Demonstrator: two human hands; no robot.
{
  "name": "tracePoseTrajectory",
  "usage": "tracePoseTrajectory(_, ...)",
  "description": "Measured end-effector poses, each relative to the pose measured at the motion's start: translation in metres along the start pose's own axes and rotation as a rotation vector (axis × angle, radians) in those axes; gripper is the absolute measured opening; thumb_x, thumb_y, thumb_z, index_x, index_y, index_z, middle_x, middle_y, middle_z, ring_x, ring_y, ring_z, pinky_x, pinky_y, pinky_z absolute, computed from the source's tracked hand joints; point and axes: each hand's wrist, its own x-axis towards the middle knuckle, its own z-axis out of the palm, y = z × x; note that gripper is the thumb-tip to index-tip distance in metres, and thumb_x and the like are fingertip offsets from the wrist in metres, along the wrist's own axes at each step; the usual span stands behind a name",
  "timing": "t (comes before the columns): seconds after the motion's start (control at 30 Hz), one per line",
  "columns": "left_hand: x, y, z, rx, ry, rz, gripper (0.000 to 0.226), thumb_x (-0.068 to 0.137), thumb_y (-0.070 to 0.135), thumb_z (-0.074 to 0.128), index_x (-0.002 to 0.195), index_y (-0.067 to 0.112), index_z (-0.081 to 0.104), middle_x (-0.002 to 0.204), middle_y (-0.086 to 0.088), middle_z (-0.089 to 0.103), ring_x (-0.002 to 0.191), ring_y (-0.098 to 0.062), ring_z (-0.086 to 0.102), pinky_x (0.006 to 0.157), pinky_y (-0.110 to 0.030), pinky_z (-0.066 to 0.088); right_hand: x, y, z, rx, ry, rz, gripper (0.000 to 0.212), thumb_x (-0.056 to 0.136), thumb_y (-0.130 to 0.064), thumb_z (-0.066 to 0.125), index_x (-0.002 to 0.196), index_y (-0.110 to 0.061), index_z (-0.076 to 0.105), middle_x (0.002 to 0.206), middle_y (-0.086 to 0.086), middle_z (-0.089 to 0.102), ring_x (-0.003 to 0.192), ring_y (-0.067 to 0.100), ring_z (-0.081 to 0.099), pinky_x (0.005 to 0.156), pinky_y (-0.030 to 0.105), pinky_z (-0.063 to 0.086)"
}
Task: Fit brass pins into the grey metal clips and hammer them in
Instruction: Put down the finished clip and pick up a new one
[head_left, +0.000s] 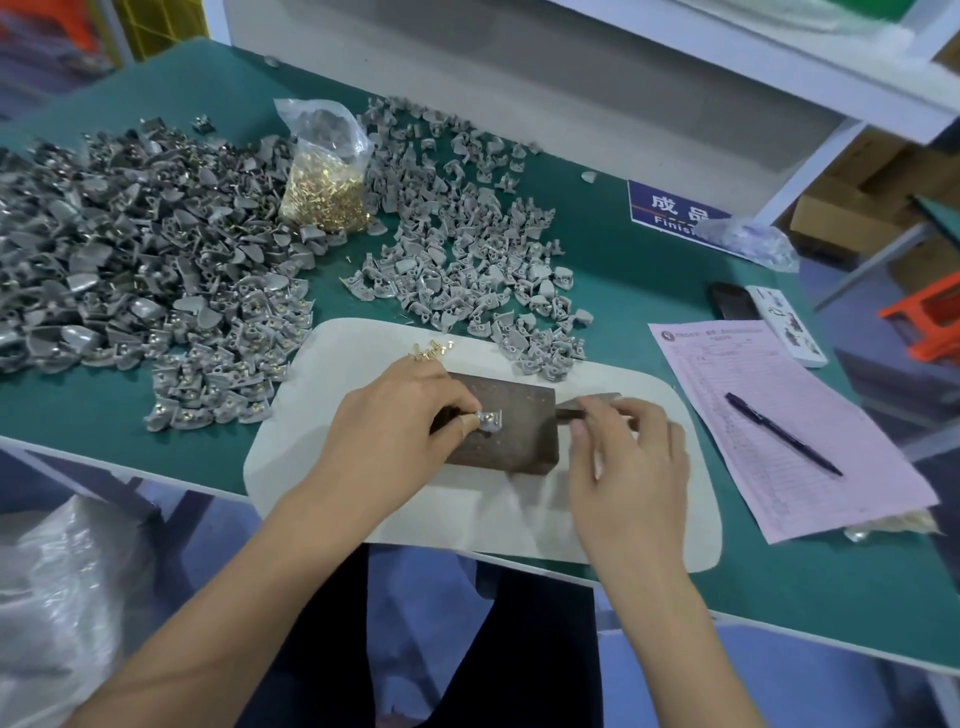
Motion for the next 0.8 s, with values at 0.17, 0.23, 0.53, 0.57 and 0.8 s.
tracePoseTrajectory(0.17,-0.026,-0.013,-0.005,-0.163,0.11,-0.073,0.015,0.086,0.031,0.073,0.098,0.04,0.068,0.097,0.022,0.06,0.099,0.003,0.056,0.075,-0.027,0.051,0.006,-0.052,0.018,0.22,-0.098,-0.33,0.011,0.091,-0.03,0.069,0.1,-0.032,0.074,0.098,-0.016,0.071,0.095,0.017,0.062,0.081,0.045,0.045)
tracePoseTrajectory(0.23,-0.038,-0.027,-0.012,-0.163,0.148,-0.138,0.02,0.084,0.028,0.075,0.098,0.041,0.068,0.099,0.023,0.061,0.099,0.004,0.057,0.075,-0.03,0.053,0.005,-0.072,0.026,0.216,-0.152,-0.37,0.008,0.089,-0.034,0.068,0.096,-0.034,0.072,0.095,-0.018,0.069,0.094,0.013,0.06,0.081,0.043,0.043)
tracePoseTrajectory(0.53,-0.081,-0.081,-0.052,-0.014,0.297,-0.324,0.018,0.087,0.025,0.073,0.102,0.033,0.071,0.1,0.02,0.065,0.094,-0.008,0.06,0.072,-0.033,0.054,0.009,-0.151,0.074,0.125,-0.327,-0.451,0.009,0.093,-0.037,0.061,0.089,-0.033,0.068,0.092,-0.014,0.069,0.095,0.018,0.056,0.085,0.041,0.037)
tracePoseTrajectory(0.57,-0.083,-0.085,-0.055,-0.004,0.281,-0.326,0.017,0.087,0.023,0.073,0.102,0.032,0.073,0.1,0.02,0.067,0.097,-0.01,0.061,0.074,-0.034,0.055,0.009,-0.156,0.079,0.11,-0.327,-0.446,0.01,0.093,-0.037,0.061,0.09,-0.032,0.069,0.092,-0.013,0.069,0.095,0.019,0.056,0.085,0.041,0.036)
tracePoseTrajectory(0.8,-0.09,-0.1,-0.067,-0.029,0.183,-0.314,0.021,0.084,0.015,0.074,0.1,0.028,0.075,0.094,0.017,0.07,0.092,-0.012,0.059,0.072,-0.038,0.055,0.013,-0.184,0.101,0.075,-0.315,-0.434,0.01,0.096,-0.035,0.06,0.092,-0.031,0.069,0.089,-0.009,0.069,0.093,0.021,0.057,0.081,0.04,0.029)
